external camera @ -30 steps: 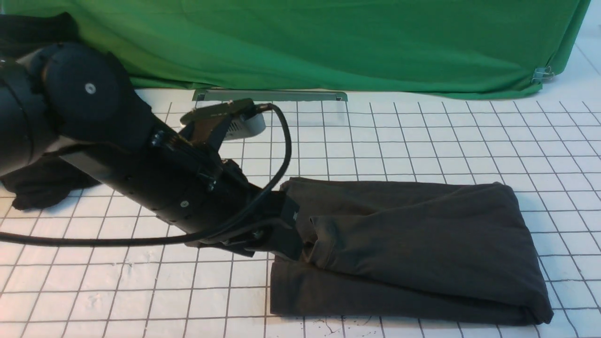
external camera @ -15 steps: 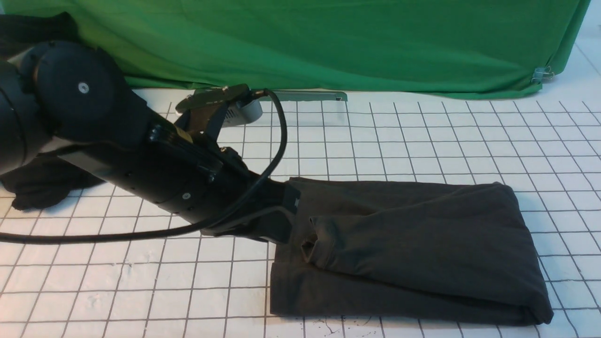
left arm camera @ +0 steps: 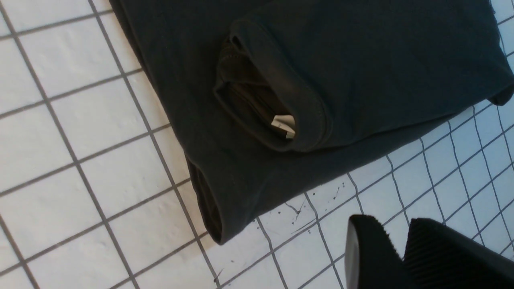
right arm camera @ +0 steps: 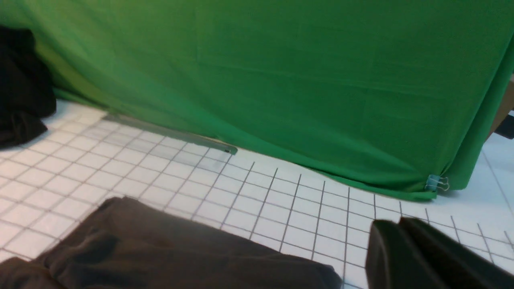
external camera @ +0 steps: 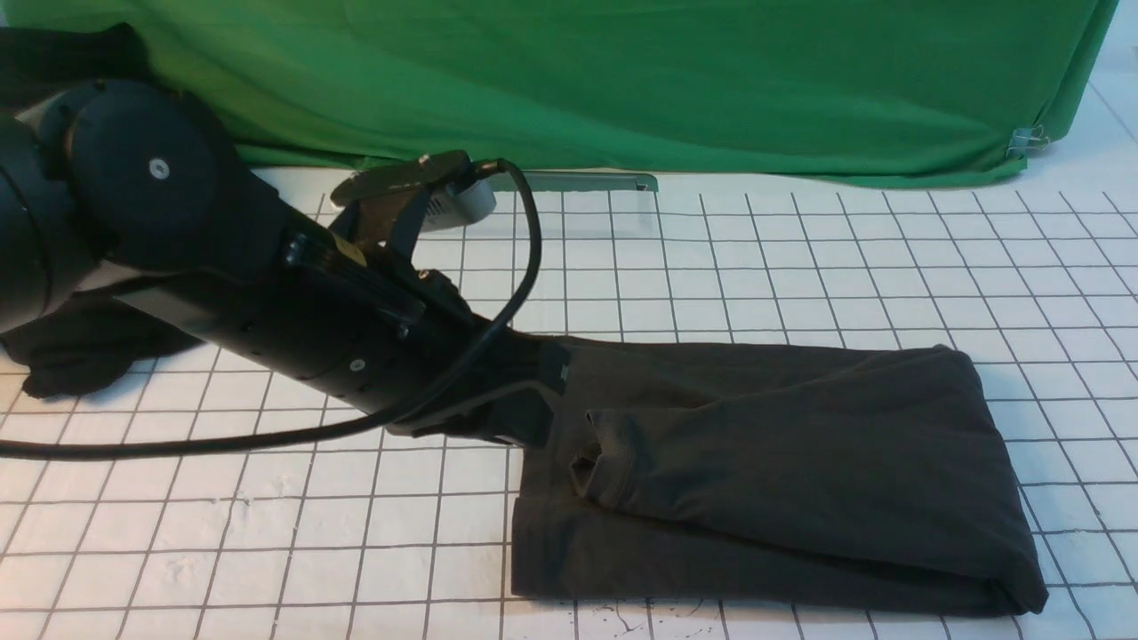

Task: Fold a long-sleeved shirt over a white checkered tablecloth.

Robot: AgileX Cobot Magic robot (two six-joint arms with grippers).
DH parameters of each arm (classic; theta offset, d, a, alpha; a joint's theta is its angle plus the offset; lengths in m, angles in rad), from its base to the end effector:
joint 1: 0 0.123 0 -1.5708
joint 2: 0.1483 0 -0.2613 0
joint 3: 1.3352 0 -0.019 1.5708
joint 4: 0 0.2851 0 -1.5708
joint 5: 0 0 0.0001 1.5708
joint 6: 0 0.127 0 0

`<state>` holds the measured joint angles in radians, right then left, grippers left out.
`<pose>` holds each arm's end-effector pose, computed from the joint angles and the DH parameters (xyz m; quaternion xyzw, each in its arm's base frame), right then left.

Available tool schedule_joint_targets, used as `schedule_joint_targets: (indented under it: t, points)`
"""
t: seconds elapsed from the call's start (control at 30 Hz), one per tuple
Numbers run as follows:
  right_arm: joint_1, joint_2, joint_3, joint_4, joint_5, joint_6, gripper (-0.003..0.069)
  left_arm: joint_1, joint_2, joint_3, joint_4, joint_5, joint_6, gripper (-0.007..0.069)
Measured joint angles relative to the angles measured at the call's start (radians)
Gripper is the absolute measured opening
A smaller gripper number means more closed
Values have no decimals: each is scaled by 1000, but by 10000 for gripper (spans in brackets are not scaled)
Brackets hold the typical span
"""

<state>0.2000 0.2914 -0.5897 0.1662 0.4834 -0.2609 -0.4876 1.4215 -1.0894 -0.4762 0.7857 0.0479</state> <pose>0.1418 0.0387 0.3473 -0.1409 0.7253 0.0575 0.6714 0.2887 -0.1997 0.2344 0.1358 0.9339 -0.2569 0.2083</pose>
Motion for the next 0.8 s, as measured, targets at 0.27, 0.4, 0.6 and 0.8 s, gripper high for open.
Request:
schedule_joint_targets:
  t: [0.27,0.4,0.6,0.8]
  points:
    - [0,0,16,2,1,-23,19,0,0,0,2,-32,0,143]
    - [0,0,16,2,1,-23,25,0,0,0,9,-32,0,148]
    - [58,0,16,2,1,-22,36,0,0,0,23,-32,0,155]
    - [68,0,16,2,1,-22,53,0,0,0,23,-32,0,162]
